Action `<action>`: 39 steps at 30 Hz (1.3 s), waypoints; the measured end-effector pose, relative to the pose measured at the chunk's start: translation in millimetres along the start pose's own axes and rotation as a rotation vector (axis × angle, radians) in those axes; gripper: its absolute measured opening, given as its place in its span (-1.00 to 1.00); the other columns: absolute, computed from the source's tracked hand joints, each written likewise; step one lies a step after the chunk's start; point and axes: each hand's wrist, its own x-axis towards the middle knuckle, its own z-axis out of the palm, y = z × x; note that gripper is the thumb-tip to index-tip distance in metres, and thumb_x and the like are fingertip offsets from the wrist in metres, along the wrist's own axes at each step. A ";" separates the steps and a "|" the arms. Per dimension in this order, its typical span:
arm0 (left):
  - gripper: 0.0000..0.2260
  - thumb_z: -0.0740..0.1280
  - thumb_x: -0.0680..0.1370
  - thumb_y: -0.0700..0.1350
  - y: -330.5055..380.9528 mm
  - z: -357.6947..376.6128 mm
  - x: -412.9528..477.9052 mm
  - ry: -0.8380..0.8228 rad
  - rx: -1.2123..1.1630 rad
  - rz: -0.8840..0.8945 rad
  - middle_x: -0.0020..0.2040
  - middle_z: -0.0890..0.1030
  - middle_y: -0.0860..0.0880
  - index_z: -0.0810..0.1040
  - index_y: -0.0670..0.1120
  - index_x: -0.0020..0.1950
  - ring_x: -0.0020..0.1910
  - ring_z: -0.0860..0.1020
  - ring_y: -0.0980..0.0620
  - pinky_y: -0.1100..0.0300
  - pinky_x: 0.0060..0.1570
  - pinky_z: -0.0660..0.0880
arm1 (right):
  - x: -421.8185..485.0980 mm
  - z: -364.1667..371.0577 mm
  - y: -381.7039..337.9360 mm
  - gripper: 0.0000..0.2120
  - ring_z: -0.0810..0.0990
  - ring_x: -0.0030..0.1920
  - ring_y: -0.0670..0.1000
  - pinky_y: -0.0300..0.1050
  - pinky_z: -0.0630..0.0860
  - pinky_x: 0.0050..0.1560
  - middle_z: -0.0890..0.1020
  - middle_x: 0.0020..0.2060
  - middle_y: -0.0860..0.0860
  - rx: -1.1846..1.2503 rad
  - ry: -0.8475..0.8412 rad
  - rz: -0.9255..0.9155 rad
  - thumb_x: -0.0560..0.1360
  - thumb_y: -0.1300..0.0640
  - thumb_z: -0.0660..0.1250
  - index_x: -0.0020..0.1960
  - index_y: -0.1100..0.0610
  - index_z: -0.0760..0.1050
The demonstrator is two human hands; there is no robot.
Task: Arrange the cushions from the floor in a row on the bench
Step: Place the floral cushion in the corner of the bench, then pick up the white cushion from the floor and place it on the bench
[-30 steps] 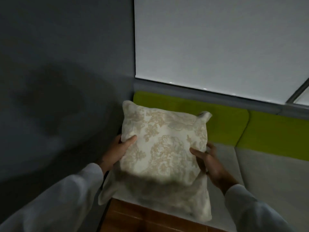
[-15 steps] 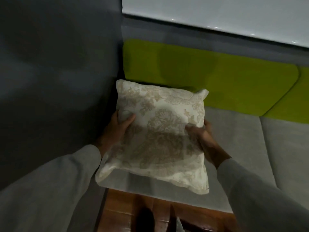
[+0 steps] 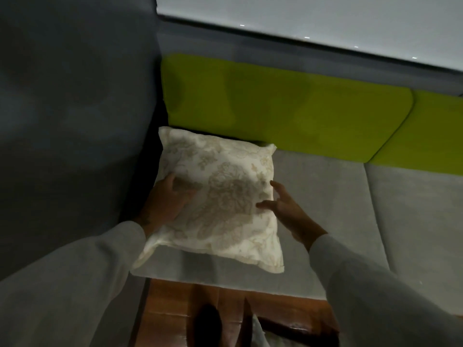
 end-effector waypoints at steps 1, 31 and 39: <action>-0.40 0.45 0.45 0.16 7.2 1.0 -6.3 0.016 0.047 0.022 0.24 0.56 -0.08 0.41 -0.04 0.41 0.18 0.55 -0.16 0.02 0.06 0.54 | -8.3 -5.1 -1.1 -0.20 0.38 0.36 0.02 -0.10 0.31 0.14 0.29 0.54 0.05 -0.016 0.002 -0.005 0.45 0.07 0.49 0.57 -0.14 0.16; -0.48 0.36 0.53 0.13 25.8 247.1 -454.4 -0.321 0.319 0.177 0.33 0.53 -0.11 0.42 -0.08 0.41 0.24 0.52 -0.09 0.16 0.07 0.42 | -456.8 -176.8 319.1 -0.41 0.43 0.35 0.28 -0.13 0.44 0.13 0.32 0.48 0.31 0.085 0.101 0.008 0.63 0.40 0.21 0.60 0.21 0.08; -0.47 0.37 0.53 0.13 -62.9 307.0 -456.0 -0.429 0.337 0.035 0.32 0.52 -0.14 0.40 -0.09 0.42 0.17 0.53 -0.08 0.19 -0.06 0.42 | -451.7 -140.6 405.2 -0.25 0.21 0.55 0.15 0.00 0.25 0.43 0.19 0.59 0.11 0.086 0.108 0.258 0.55 0.13 0.42 0.62 0.09 0.10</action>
